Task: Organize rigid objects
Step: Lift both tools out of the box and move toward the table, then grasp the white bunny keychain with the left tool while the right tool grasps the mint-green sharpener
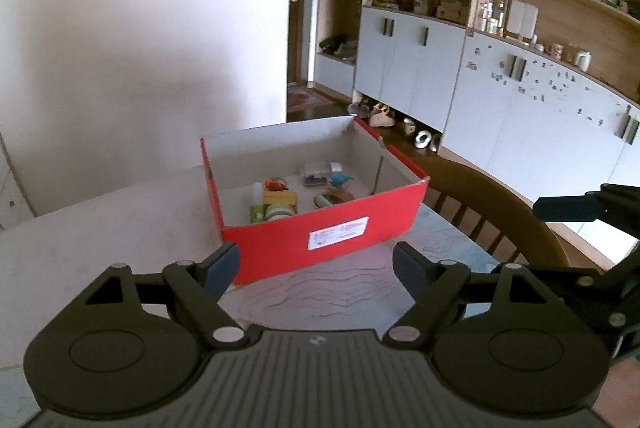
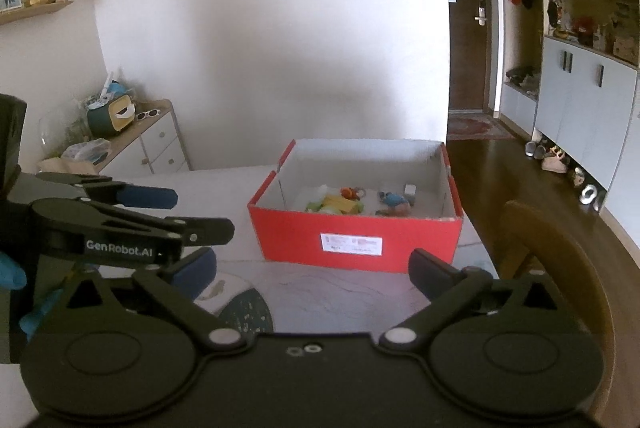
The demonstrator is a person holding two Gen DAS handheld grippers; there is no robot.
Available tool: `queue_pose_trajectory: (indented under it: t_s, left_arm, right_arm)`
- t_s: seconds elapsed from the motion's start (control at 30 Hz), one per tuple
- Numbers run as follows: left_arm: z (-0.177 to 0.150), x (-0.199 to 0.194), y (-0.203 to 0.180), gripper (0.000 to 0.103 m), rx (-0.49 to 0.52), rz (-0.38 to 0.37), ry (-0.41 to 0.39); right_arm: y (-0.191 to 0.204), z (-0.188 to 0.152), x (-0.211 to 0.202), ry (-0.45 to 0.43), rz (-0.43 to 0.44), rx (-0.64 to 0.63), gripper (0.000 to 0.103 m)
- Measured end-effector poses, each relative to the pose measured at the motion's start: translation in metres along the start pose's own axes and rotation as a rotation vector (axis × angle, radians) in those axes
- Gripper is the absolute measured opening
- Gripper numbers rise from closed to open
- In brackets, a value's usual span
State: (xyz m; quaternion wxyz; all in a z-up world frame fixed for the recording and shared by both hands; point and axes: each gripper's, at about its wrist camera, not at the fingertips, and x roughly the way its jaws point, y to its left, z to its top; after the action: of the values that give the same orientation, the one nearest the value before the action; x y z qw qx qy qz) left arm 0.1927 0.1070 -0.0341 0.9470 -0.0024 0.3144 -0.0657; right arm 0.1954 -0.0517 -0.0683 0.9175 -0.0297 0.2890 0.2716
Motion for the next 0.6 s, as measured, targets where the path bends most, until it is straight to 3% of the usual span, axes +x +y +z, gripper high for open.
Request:
queue_pose_trajectory:
  t_s: [0.27,0.6]
  left_arm:
    - [-0.024,0.011,-0.020,0.084,0.021,-0.075,0.006]
    - [-0.065,0.060,-0.051,0.084,0.034,-0.137,0.111]
  right_arm:
    - [-0.022,-0.025,0.000,0.042,-0.079,0.064,0.103]
    - [-0.055,-0.055,0.022,0.130,-0.140,0.092,0.102]
